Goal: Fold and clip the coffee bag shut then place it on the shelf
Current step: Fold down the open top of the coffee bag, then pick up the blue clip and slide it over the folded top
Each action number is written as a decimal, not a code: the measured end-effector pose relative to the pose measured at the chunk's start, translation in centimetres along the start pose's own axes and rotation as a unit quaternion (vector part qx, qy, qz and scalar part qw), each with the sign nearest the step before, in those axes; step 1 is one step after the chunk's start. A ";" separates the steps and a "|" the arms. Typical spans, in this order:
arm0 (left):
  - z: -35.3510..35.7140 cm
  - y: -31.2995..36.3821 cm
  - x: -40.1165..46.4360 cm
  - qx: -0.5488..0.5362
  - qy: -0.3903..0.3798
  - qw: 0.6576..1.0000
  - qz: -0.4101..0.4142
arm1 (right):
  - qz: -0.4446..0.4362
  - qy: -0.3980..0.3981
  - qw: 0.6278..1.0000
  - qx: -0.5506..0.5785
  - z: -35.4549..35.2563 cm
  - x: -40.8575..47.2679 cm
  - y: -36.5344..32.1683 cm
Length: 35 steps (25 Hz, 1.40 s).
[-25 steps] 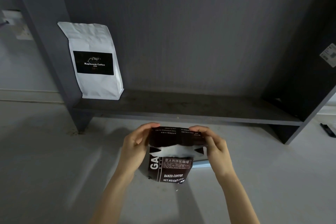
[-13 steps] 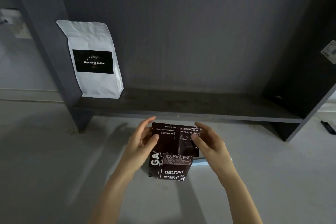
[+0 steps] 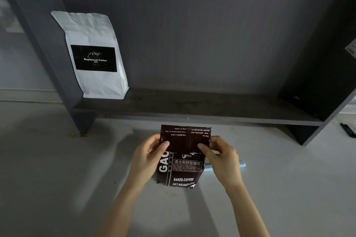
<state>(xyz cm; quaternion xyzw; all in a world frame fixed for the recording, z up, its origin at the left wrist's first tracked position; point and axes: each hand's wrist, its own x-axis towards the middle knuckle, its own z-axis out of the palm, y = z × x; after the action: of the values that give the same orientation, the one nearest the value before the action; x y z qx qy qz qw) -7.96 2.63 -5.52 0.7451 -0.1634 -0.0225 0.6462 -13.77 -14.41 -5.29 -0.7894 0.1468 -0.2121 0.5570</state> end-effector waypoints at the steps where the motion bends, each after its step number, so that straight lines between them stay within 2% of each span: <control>1: 0.0 -0.2 0.0 0.003 0.011 1.000 0.001 | -0.001 0.003 1.000 -0.003 0.0 0.0 0.1; 7: 0.1 -0.9 0.0 0.023 0.056 0.998 0.002 | -0.006 0.002 1.000 -0.010 0.1 0.1 0.4; 9: 0.3 -1.0 0.1 0.019 0.062 0.998 -0.005 | 0.005 -0.039 0.999 0.007 -0.3 0.3 0.1; 13: 0.7 -1.0 0.5 0.015 0.069 0.997 0.004 | 0.011 -0.168 0.986 -0.010 -2.0 1.5 0.7; 15: 0.7 -1.0 0.7 0.009 0.069 0.998 0.002 | 0.013 -0.188 0.981 -0.036 -2.6 1.8 2.0; 19: 0.7 -1.4 1.0 -0.004 0.070 0.998 -0.009 | 0.043 -0.113 0.972 -0.201 -3.1 1.0 6.1; 23: 0.8 -1.5 1.1 -0.004 0.069 0.998 -0.007 | 0.016 -0.115 0.934 -0.338 -2.4 0.7 8.2; 28: 0.6 -1.5 1.0 0.000 0.066 0.998 -0.006 | 0.030 -0.095 0.921 -0.377 -1.8 0.7 8.3; 35: 0.9 -1.6 1.0 0.024 0.087 0.996 0.007 | 0.029 -0.056 0.956 -0.287 -1.9 0.2 7.4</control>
<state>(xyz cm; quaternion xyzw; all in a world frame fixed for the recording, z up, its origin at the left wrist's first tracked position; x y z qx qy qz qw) -6.90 1.63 -7.02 0.7583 -0.1127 0.0509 0.6400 -14.46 -18.56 -11.72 -0.9220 0.1926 -0.1003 0.3207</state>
